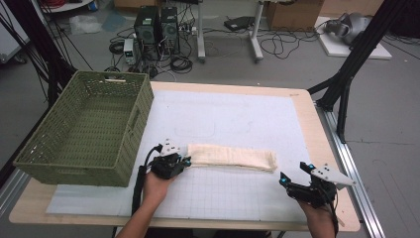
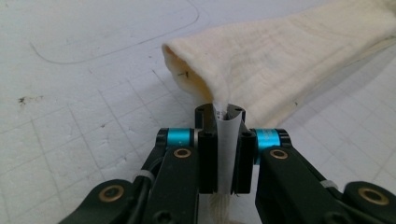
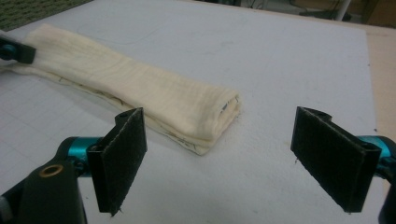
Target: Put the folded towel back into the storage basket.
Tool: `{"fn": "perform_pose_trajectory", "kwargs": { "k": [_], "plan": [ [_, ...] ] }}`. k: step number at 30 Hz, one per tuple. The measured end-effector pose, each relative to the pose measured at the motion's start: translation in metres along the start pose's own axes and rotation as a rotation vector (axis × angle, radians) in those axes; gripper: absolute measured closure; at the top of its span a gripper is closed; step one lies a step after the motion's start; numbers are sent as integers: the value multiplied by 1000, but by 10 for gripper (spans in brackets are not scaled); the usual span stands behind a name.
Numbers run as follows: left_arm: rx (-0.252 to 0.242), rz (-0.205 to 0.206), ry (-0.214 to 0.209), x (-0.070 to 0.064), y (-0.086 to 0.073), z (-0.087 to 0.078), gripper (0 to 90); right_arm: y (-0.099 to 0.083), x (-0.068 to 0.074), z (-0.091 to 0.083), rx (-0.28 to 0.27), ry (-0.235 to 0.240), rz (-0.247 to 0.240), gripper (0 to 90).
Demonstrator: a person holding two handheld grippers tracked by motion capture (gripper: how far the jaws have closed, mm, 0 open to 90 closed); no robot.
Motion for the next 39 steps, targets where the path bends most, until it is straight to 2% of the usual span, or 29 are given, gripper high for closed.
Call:
{"fn": "perform_pose_trajectory", "kwargs": {
  "k": [5,7,9,15,18,21,22,24,27,30,31,35,39],
  "plan": [
    [-32,-22,-30,1,1,-9,840,1,3,13,23,16,20,190],
    [-28,-12,-29,2,0,-9,840,4,10,20,19,31,-12,234],
    [-30,-7,-30,3,-1,-10,839,4,11,24,20,34,-23,243],
    [-56,18,-45,1,-8,-16,839,5,13,42,36,7,-14,291],
    [-64,13,-48,3,-10,-17,838,2,13,55,77,10,-2,333],
    [-65,12,-56,4,-10,-18,837,0,11,70,126,-20,28,367],
    [-67,13,-58,4,-11,-19,837,1,11,75,160,-32,39,380],
    [-66,19,-61,4,-11,-20,837,3,11,79,162,-27,29,423],
    [-69,11,-67,4,-11,-20,836,4,15,85,212,-19,-6,464],
    [-70,14,-71,4,-11,-20,835,4,15,85,211,-6,-11,515],
    [-73,16,-73,4,-11,-20,835,4,15,85,212,8,-7,546],
    [-81,21,-81,4,-10,-22,834,4,11,86,225,42,62,582],
    [-86,25,-81,4,-10,-22,835,7,8,88,248,59,75,637]
  ]
}}
Point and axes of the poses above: each handheld gripper's, and its own axes: z roughly forward along the jaws, y roughly out of its top, x roughly to its left, the point moved 1 cm from there along z, roughly forward along the jaws, and after that the axes turned 6 degrees about -z, right-handed, at the moved point
